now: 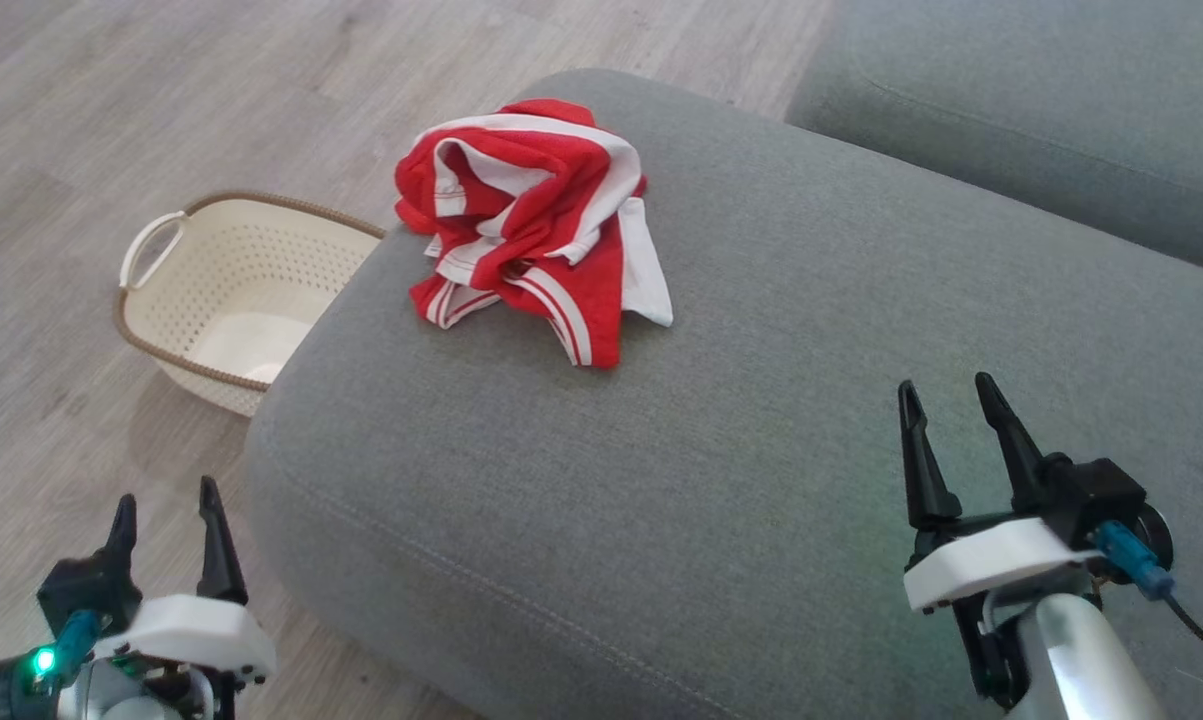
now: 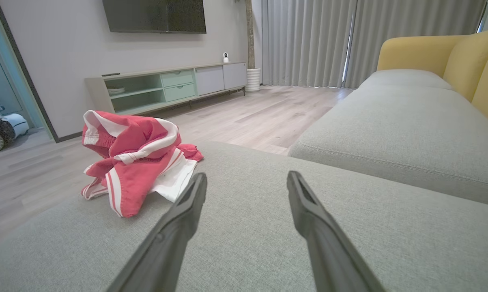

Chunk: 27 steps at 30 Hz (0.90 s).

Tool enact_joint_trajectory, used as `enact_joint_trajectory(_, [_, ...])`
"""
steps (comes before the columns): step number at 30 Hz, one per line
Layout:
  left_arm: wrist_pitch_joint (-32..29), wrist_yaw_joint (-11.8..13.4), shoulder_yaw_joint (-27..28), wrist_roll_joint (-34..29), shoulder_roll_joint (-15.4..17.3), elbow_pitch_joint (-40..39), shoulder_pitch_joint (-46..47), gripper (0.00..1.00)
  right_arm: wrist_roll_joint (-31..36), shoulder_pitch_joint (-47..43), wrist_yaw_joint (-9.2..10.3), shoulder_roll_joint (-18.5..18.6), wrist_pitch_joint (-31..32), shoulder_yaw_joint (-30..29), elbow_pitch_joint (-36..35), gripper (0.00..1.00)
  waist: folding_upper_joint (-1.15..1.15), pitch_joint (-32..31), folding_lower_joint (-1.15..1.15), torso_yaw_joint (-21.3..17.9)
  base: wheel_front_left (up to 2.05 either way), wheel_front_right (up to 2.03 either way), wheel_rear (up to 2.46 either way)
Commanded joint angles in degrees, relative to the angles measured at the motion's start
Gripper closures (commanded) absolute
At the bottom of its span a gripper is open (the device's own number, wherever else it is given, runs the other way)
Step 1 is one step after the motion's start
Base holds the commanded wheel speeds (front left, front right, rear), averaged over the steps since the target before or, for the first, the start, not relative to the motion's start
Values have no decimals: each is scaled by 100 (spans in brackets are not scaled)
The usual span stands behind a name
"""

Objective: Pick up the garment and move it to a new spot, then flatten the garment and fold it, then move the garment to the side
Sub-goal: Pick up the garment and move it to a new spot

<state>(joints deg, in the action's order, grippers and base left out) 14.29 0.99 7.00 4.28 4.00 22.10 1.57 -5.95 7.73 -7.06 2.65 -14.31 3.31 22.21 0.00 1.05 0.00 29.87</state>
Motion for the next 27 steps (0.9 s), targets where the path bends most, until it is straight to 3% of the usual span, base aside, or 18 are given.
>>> enact_joint_trajectory(1, [71, -1, 204, 16, 55, -170, 258, 0, 52, 215, -43, 23, -69, 134, -163, 0, 0, 48, 0, -72, 0, 0, 0])
enact_joint_trajectory(7, [71, -52, 291, 132, 13, -74, 514, 0, 216, 370, -43, 23, -69, 194, -215, 0, 0, 349, 0, -420, 0, 0, 0])
enact_joint_trajectory(17, [71, -421, 477, 404, 52, 420, 1525, 0, 452, 791, -43, 118, -69, 367, -379, 0, 0, 1103, 0, -976, 0, 0, 0])
enact_joint_trajectory(21, [71, -645, 456, 464, 225, 756, 2332, 0, 505, 1006, -43, 192, -69, 460, -461, 0, 0, 1481, 0, -1234, 0, 0, 0])
enact_joint_trajectory(27, [71, -789, 236, 415, 560, 1185, 3288, 0, 545, 1168, -43, 232, -69, 526, -482, 0, 0, 1826, 0, -1461, 0, 0, 0])
